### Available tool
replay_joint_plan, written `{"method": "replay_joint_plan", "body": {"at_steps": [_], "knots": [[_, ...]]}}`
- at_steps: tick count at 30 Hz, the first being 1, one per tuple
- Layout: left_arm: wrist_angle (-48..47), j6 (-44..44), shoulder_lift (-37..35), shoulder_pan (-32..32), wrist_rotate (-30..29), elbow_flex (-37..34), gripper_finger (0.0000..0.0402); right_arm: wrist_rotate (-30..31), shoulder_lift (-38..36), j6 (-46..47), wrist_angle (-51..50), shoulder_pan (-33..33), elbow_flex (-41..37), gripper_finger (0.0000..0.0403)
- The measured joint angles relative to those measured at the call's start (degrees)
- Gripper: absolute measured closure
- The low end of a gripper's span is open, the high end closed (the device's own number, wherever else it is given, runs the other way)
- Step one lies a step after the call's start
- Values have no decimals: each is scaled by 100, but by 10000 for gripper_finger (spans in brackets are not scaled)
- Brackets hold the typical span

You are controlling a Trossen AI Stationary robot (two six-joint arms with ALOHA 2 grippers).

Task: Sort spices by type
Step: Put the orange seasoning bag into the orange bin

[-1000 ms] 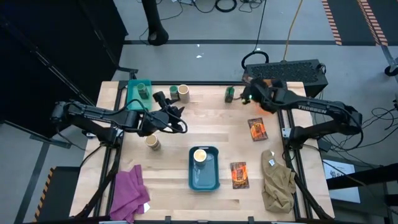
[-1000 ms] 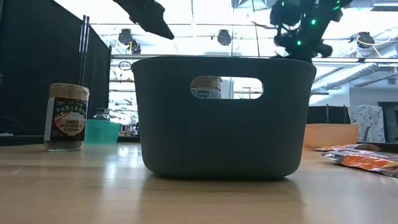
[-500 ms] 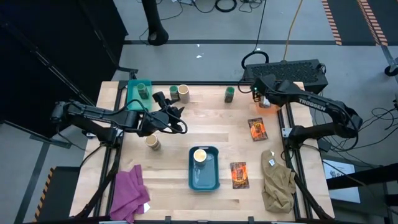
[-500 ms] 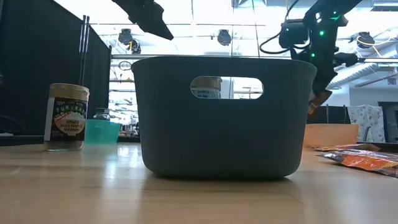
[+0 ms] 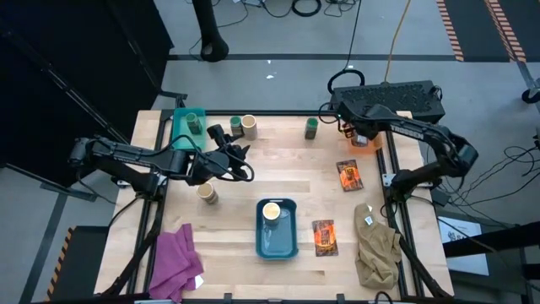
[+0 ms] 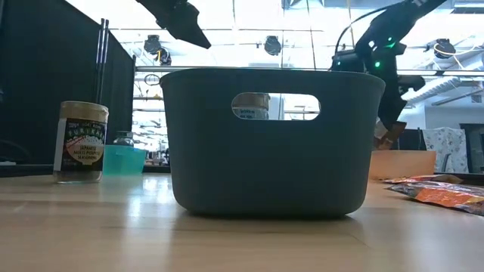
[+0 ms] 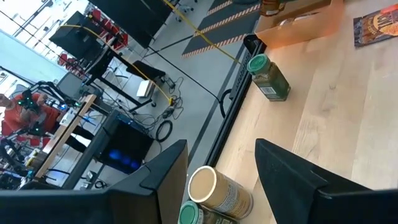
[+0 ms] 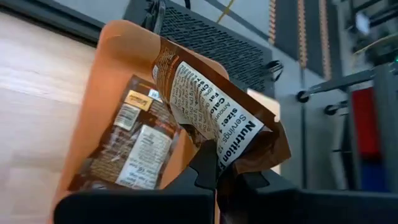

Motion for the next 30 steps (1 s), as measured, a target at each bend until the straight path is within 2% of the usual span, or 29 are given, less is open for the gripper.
{"method": "replay_joint_plan", "body": {"at_steps": [12, 30], "knots": [[-32, -2, 0, 0, 2, -2, 207, 17, 793, -723, 438, -28, -1, 399], [-32, 7, 2, 0, 2, -4, 207, 133, 825, -1983, 913, -63, -2, 399]]}}
